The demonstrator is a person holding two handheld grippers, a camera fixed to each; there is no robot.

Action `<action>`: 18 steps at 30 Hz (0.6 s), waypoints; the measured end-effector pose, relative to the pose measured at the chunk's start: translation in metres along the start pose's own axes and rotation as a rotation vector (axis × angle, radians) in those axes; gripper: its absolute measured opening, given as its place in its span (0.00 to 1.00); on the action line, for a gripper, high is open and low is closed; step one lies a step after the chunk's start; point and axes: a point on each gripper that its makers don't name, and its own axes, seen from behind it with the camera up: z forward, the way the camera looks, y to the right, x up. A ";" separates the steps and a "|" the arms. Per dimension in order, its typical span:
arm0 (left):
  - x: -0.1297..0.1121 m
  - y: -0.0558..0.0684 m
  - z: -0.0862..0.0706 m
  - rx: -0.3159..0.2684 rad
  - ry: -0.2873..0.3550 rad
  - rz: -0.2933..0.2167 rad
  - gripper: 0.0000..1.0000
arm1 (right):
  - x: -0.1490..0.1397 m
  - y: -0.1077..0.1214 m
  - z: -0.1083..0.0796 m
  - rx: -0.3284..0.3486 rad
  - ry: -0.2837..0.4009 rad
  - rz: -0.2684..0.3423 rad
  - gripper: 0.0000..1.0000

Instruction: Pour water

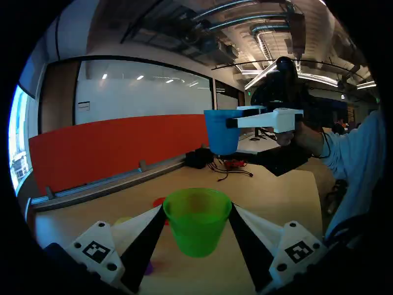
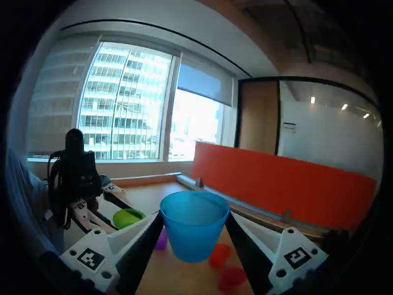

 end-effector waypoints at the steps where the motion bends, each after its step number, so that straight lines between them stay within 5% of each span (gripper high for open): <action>1: -0.003 0.000 0.001 -0.001 -0.007 0.000 0.88 | -0.004 -0.001 0.000 0.003 -0.006 0.002 0.91; 18: -0.051 -0.002 0.011 -0.018 -0.117 -0.002 0.88 | -0.073 -0.001 0.000 0.034 -0.106 0.038 0.91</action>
